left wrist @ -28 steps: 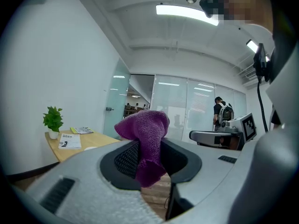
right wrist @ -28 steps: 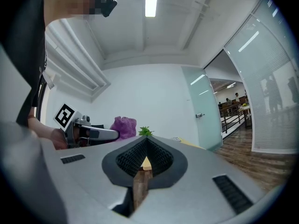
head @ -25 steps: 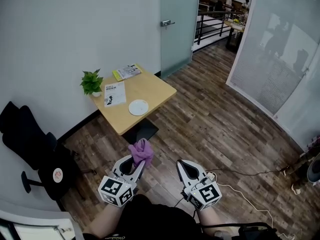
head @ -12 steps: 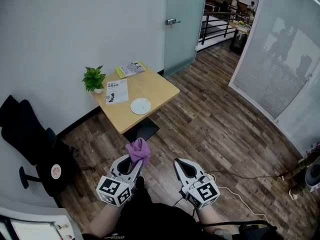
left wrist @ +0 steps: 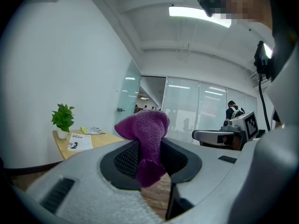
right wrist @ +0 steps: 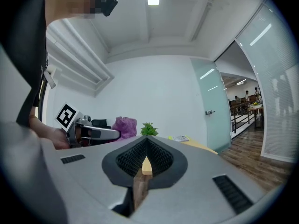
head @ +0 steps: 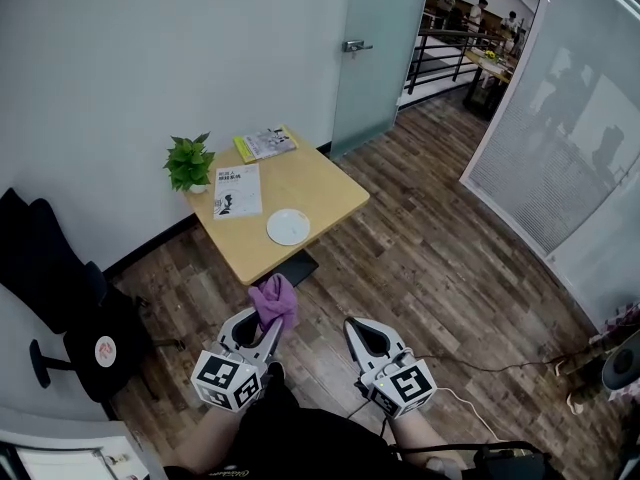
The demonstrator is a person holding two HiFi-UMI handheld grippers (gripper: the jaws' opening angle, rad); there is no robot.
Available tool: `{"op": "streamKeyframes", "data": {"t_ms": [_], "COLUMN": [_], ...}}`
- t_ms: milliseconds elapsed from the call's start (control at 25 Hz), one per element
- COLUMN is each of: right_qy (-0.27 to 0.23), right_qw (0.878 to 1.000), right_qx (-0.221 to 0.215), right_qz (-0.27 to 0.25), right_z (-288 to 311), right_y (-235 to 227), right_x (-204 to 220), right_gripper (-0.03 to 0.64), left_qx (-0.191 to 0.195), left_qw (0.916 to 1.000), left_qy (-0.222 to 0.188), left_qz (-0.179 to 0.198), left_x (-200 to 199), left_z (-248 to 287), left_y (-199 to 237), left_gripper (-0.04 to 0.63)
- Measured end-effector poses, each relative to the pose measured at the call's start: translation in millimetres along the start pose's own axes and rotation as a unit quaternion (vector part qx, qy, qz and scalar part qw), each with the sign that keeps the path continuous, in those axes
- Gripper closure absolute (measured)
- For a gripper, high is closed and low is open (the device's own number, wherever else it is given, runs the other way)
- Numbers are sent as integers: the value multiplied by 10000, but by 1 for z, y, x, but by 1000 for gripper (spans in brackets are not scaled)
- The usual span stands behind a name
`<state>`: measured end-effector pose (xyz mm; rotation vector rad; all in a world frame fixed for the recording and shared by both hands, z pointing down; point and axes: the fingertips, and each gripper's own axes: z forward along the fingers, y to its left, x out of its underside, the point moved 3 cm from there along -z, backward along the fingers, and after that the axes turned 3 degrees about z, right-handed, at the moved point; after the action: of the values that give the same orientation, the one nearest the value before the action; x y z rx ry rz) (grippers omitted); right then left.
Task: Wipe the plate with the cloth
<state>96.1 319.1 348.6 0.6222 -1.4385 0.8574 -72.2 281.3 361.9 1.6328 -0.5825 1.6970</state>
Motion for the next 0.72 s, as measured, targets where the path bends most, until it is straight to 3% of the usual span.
{"op": "streamKeyframes", "data": {"t_ms": [440,720], "right_qy": [134,219], "right_qw": [9998,9992], "right_qx": [130,331], "right_qz": [-17,-73], "right_z": [143,219], "right_y": [-20,-22], "right_x": [-22,-27], "right_gripper": [617,617], "left_qx": [191,440], "left_qw": [9998,9990], "left_qy": [-31,54], "left_qz": [-7,27], "left_x": [-40,-45], "left_z": [60,91], "left_y": [133,210], "left_gripper": [476,476]}}
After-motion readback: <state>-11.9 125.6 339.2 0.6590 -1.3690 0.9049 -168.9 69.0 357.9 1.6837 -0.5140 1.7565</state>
